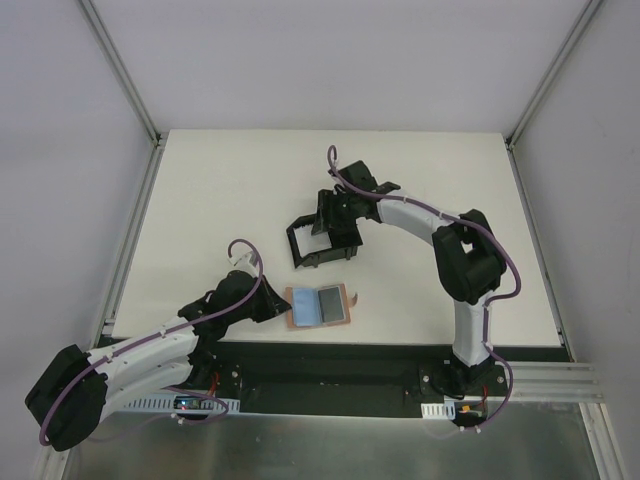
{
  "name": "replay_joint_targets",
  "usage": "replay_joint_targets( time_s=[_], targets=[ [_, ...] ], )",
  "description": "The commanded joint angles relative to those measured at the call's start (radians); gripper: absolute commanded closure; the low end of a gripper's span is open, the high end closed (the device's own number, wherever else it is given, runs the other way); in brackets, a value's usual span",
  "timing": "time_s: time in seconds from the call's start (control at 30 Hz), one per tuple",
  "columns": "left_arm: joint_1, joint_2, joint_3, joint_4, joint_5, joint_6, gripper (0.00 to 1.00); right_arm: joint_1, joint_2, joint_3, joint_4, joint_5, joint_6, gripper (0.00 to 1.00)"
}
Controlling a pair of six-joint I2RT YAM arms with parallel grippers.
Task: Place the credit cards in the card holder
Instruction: Pick up the credit card from the storage box.
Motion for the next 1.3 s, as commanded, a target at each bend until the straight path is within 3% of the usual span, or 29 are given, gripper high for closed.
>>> replay_joint_targets(
  time_s=[0.0,0.37,0.5,0.63,0.77,1.13,1.27],
  targets=[
    [0.001,0.004,0.032,0.011,0.004,0.016,1.00,-0.003,-0.055,0.001,0.034,-0.040,0.009,0.46],
    [0.001,0.007,0.027,0.011,0.011,0.018,1.00,-0.008,-0.078,-0.012,0.012,0.014,-0.008,0.81],
    [0.001,0.004,0.027,0.011,0.012,0.018,1.00,-0.011,-0.097,-0.005,0.001,0.028,-0.019,0.90],
    [0.001,0.001,0.026,0.013,0.014,0.016,1.00,-0.011,-0.117,0.005,-0.015,0.043,-0.033,0.92],
    [0.001,-0.002,0.021,0.011,0.017,0.018,1.00,-0.011,-0.130,0.024,-0.055,0.090,-0.056,1.00],
    [0.001,-0.017,-0.013,0.011,0.014,0.006,1.00,-0.008,-0.264,0.038,-0.127,0.207,-0.132,0.99],
    [0.001,-0.019,-0.017,0.013,0.017,0.006,1.00,-0.009,-0.365,-0.050,-0.095,0.178,-0.099,1.00]
  ],
)
